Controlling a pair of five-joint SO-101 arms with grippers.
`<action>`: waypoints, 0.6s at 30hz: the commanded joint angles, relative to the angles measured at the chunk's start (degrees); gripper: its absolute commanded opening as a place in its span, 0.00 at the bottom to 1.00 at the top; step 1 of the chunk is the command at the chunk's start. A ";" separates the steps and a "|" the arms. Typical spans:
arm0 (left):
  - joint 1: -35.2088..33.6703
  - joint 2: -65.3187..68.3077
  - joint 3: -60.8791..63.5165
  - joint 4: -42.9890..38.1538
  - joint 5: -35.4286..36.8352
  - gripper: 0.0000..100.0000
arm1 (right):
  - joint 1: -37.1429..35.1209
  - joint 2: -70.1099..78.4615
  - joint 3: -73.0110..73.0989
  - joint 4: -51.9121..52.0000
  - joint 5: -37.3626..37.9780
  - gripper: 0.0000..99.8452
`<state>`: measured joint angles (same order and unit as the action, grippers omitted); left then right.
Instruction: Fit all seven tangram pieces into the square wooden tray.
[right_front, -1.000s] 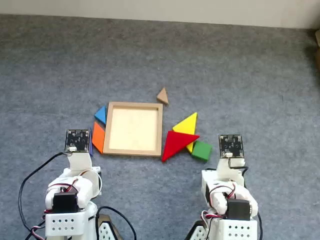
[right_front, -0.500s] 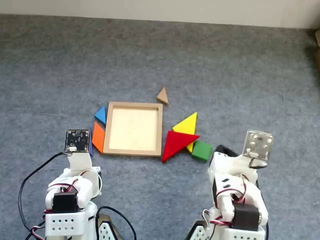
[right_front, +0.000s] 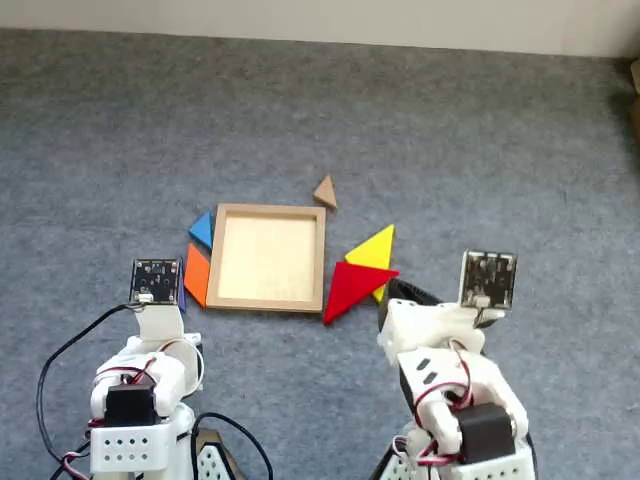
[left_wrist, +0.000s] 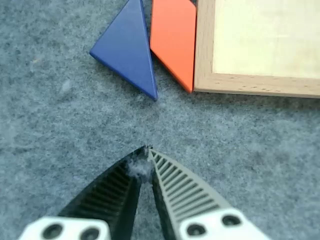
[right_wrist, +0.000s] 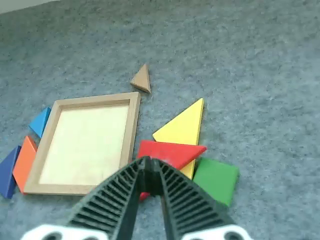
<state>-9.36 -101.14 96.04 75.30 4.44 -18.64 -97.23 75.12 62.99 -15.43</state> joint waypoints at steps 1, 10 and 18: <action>-0.66 -2.68 1.10 0.26 -0.26 0.00 | -1.98 18.86 -12.62 -2.42 -4.57 0.01; -0.66 -2.68 1.10 0.26 -0.26 0.00 | -8.66 55.96 -30.73 -0.31 -16.18 0.32; -0.66 -2.68 1.10 0.26 -0.26 0.00 | -12.26 80.66 -45.32 0.04 -25.32 0.36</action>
<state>-9.36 -101.14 96.04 75.30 4.44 -28.66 -25.23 38.90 62.64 -36.88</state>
